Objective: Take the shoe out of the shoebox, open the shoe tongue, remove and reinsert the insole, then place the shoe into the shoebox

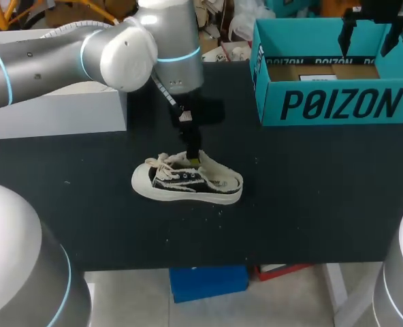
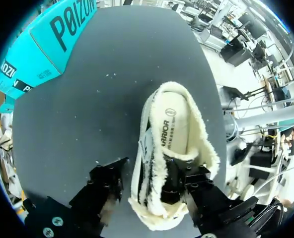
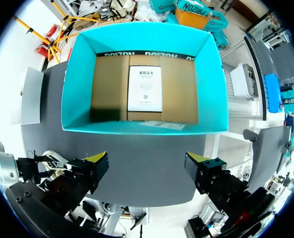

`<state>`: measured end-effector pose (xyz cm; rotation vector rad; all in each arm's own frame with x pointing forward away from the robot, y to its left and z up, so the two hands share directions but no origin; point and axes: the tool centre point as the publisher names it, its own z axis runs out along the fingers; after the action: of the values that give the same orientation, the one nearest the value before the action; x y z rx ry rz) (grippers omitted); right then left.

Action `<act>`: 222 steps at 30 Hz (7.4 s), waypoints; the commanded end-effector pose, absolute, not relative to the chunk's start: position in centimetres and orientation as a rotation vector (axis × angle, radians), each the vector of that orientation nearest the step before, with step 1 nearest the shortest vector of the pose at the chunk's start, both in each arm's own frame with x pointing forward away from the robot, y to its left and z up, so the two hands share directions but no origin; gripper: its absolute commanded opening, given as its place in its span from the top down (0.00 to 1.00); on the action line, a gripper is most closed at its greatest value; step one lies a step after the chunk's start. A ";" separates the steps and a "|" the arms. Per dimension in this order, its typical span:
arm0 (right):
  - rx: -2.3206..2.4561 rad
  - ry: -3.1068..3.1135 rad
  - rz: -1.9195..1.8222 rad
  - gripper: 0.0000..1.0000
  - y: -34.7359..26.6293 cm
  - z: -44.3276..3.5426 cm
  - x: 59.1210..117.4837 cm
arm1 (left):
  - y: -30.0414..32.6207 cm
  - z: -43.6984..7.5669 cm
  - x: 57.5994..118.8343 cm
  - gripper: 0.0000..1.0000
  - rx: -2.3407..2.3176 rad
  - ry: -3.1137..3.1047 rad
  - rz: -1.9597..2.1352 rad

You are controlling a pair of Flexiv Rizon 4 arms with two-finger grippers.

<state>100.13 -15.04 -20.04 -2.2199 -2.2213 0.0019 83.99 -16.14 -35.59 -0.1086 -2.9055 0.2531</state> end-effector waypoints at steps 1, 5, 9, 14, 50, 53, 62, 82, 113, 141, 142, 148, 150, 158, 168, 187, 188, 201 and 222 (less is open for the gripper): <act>-2.220 -2.221 0.002 0.00 -15.0 -20.0 100.1 | -12.6 -29.3 81.6 0.00 -0.062 -2.956 0.404; -2.220 -2.221 0.002 0.00 -15.0 -20.0 100.1 | -10.4 -26.7 80.2 0.00 0.007 -2.982 0.569; -2.220 -2.221 0.002 0.00 -15.0 -20.0 100.1 | -8.1 -25.5 78.6 0.00 -0.040 -2.898 0.785; -2.220 -2.221 0.002 0.00 -15.0 -20.0 100.1 | -5.3 -26.8 77.1 0.00 -0.076 -2.818 0.897; -2.220 -2.221 0.002 0.00 -15.0 -20.0 100.1 | -1.3 -27.9 73.6 0.00 -0.140 -2.940 1.078; -2.220 -2.221 0.002 0.00 -15.0 -20.0 100.1 | -0.6 -26.3 73.5 0.00 -0.148 -2.981 1.101; -2.220 -2.221 0.002 0.00 -15.0 -20.0 100.1 | 0.3 -27.0 74.5 0.00 -0.049 -3.005 1.126; -2.220 -2.221 0.002 0.00 -15.0 -20.0 100.1 | 3.0 -31.2 81.7 0.00 -0.119 -2.965 1.182; -1.062 -3.109 -0.233 0.00 -9.2 -16.2 91.6 | 3.0 -31.2 81.7 0.00 -0.119 -2.965 1.182; -0.539 -3.223 -0.709 0.00 1.8 -21.3 80.8 | 3.0 -31.2 81.7 0.00 -0.119 -2.965 1.182; -0.536 -3.261 -0.743 0.00 2.4 -21.6 80.6 | 3.0 -31.2 81.7 0.00 -0.119 -2.965 1.182; -0.419 -3.310 -0.790 0.00 4.0 -22.5 80.1 | 3.0 -31.2 81.7 0.00 -0.119 -2.965 1.182; -0.419 -3.310 -0.790 0.00 4.0 -22.5 80.1 | 3.0 -31.2 81.7 0.00 -0.119 -2.965 1.182; -0.364 -3.292 -0.833 0.00 4.6 -23.2 79.8 | 3.0 -31.2 81.7 0.00 -0.119 -2.965 1.182; -0.231 -3.146 -1.205 0.00 8.3 -29.8 77.4 | 3.0 -31.2 81.7 0.00 -0.119 -2.965 1.182; -0.251 -3.003 -1.517 0.00 14.0 -35.9 77.0 | 3.0 -31.2 81.7 0.00 -0.119 -2.965 1.182; -0.254 -2.998 -1.516 0.00 14.1 -36.3 77.1 | 3.0 -31.2 81.7 0.00 -0.119 -2.965 1.182; -0.316 -2.979 -1.550 0.00 14.4 -39.5 79.5 | 3.0 -31.2 81.7 0.00 -0.119 -2.965 1.182; -0.351 -2.896 -1.618 0.00 16.6 -42.2 80.2 | 3.0 -31.2 81.7 0.00 -0.119 -2.965 1.182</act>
<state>79.87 15.96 -41.68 -0.3476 -2.8976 -1.6107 81.79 3.05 -31.10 -0.1181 -2.9595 1.1790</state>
